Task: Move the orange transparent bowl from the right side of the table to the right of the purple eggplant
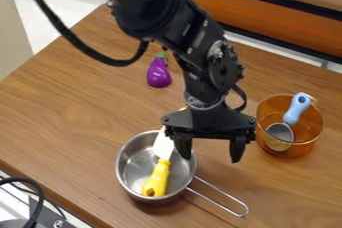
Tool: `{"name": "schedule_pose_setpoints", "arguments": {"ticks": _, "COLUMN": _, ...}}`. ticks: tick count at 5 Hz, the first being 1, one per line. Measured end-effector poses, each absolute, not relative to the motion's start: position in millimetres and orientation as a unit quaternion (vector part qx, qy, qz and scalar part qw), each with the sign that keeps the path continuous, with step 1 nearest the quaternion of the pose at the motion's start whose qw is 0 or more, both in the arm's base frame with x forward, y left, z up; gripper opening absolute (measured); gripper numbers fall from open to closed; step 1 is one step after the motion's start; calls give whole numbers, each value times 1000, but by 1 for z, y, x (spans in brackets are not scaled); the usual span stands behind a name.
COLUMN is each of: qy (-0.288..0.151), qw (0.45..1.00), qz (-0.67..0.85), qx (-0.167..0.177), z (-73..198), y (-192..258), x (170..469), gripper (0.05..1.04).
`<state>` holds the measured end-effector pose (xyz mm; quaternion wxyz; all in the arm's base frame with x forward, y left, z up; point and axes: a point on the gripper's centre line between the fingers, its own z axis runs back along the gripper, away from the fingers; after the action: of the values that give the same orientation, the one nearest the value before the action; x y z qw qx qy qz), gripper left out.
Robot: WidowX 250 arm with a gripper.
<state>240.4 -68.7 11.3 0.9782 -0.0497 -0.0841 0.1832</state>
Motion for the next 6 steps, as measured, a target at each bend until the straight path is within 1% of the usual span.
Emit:
{"name": "schedule_pose_setpoints", "arguments": {"ticks": 1, "qy": -91, "qw": 972, "qz": 204, "qx": -70, "z": 16, "y": -75, "x": 248, "gripper": 999}}
{"name": "schedule_pose_setpoints", "arguments": {"ticks": 2, "qy": -111, "qw": 966, "qz": 219, "qx": -77, "z": 27, "y": -82, "x": 263, "gripper": 999}}
{"name": "schedule_pose_setpoints", "arguments": {"ticks": 4, "qy": -133, "qw": 963, "qz": 219, "qx": -90, "z": 39, "y": -76, "x": 302, "gripper": 999}}
{"name": "schedule_pose_setpoints", "arguments": {"ticks": 6, "qy": -135, "qw": 961, "qz": 232, "qx": -69, "z": 23, "y": -81, "x": 322, "gripper": 999}}
